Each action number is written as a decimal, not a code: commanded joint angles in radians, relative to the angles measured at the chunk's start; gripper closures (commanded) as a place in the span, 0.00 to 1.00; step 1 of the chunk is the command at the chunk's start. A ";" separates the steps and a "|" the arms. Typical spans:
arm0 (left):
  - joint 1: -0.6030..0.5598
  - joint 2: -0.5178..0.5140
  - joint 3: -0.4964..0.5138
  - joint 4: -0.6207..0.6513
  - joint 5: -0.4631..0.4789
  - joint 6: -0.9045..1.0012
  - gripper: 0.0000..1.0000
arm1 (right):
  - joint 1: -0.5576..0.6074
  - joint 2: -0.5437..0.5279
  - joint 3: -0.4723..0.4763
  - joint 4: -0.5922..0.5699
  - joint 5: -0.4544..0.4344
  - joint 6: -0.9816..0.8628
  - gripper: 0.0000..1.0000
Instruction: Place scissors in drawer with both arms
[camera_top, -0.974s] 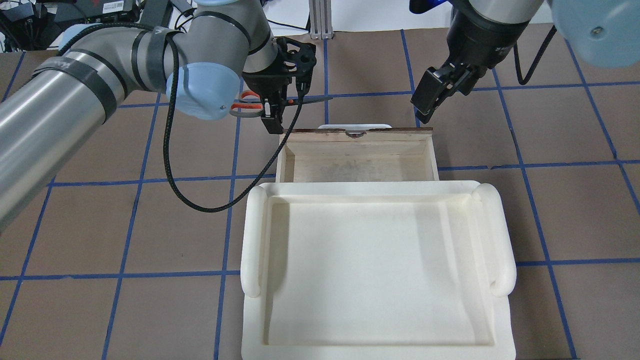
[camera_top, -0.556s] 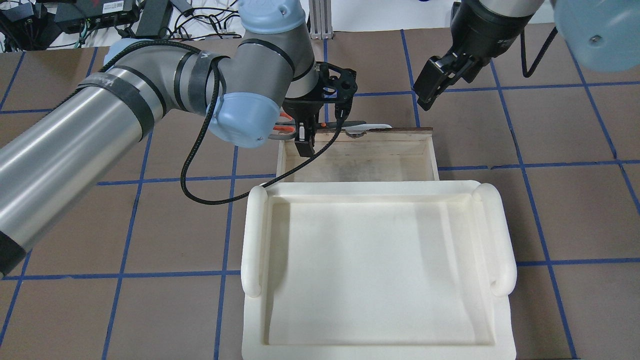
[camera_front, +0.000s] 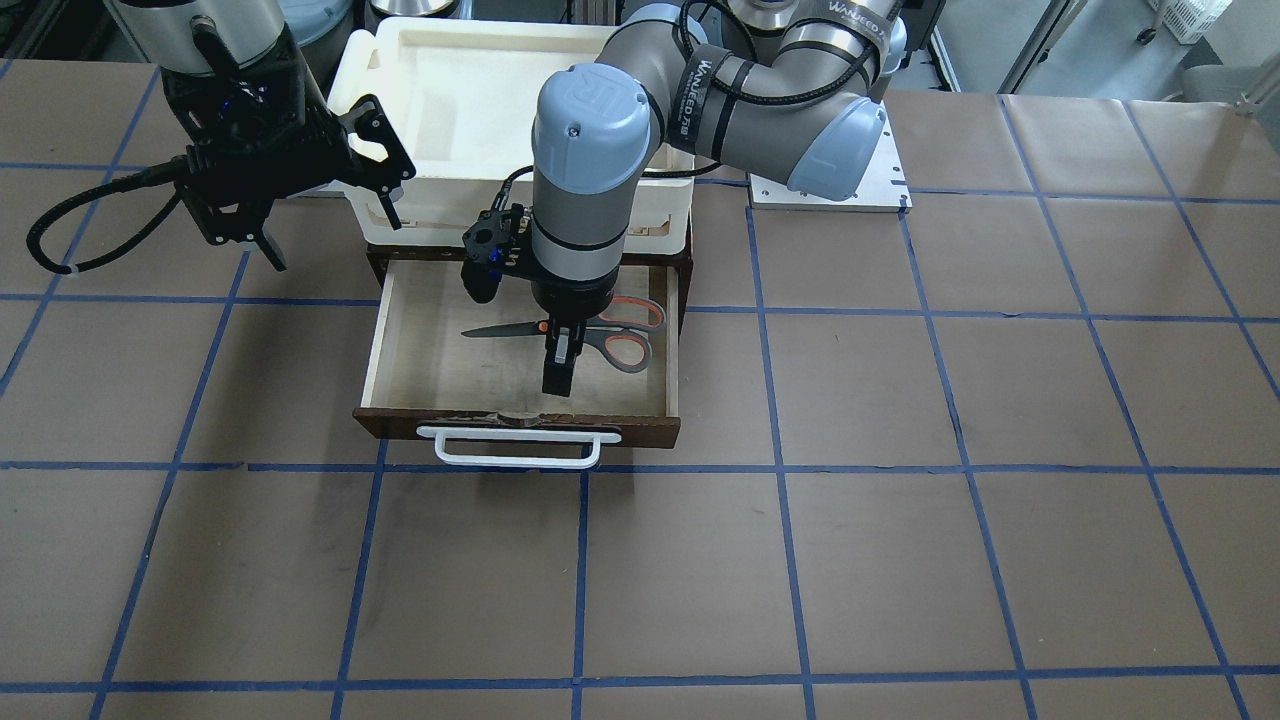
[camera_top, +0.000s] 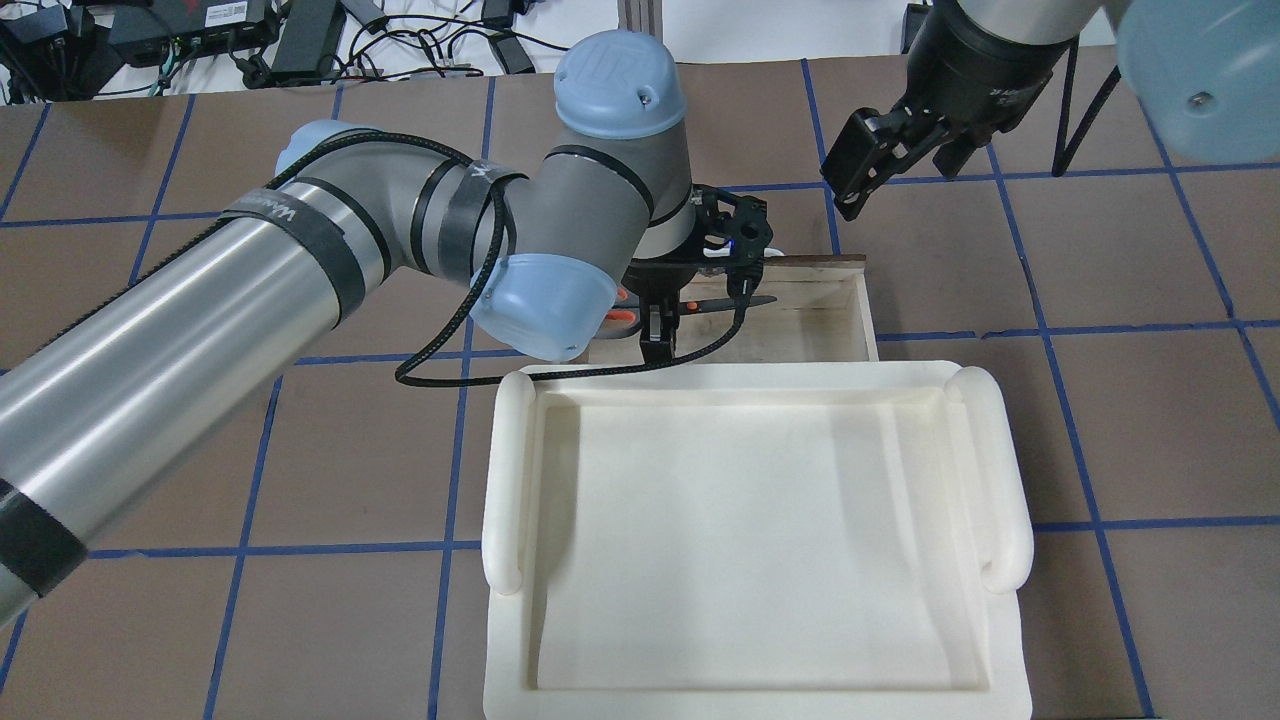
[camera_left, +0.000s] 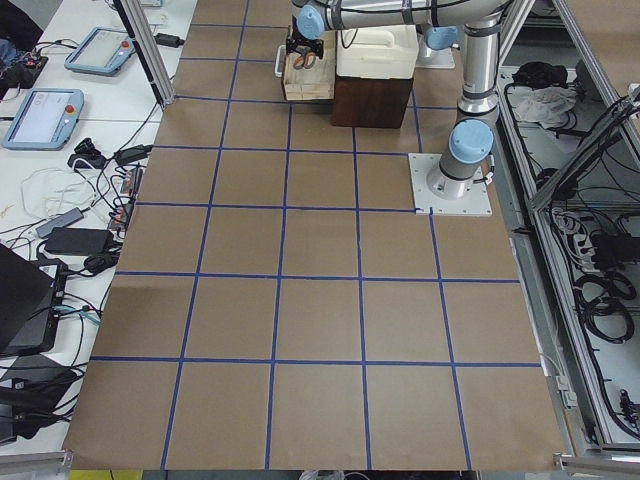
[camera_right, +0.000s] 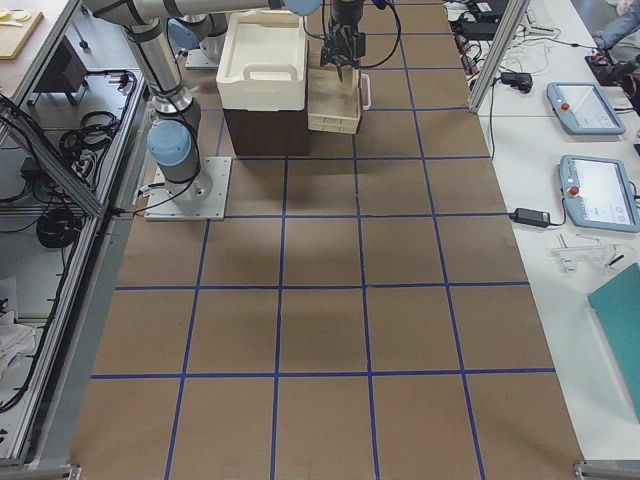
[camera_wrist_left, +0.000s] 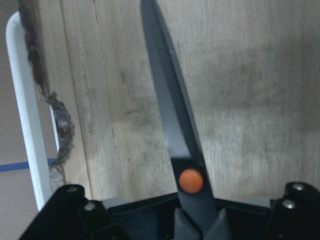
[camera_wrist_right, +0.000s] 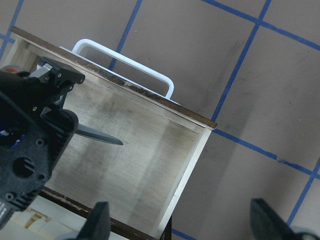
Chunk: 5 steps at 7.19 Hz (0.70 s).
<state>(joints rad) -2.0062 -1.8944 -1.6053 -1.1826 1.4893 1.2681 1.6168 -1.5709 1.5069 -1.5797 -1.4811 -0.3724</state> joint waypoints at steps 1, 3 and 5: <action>-0.005 -0.002 -0.005 0.011 -0.001 -0.012 0.16 | 0.001 0.000 0.001 -0.009 -0.004 0.057 0.00; 0.003 0.011 0.005 0.011 0.006 -0.013 0.00 | 0.000 -0.001 0.001 0.000 -0.005 0.136 0.00; 0.016 0.044 0.013 0.005 0.046 -0.019 0.00 | 0.001 -0.001 0.001 0.020 -0.078 0.214 0.00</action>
<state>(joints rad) -1.9992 -1.8709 -1.5971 -1.1748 1.5067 1.2528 1.6172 -1.5717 1.5079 -1.5748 -1.5039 -0.2042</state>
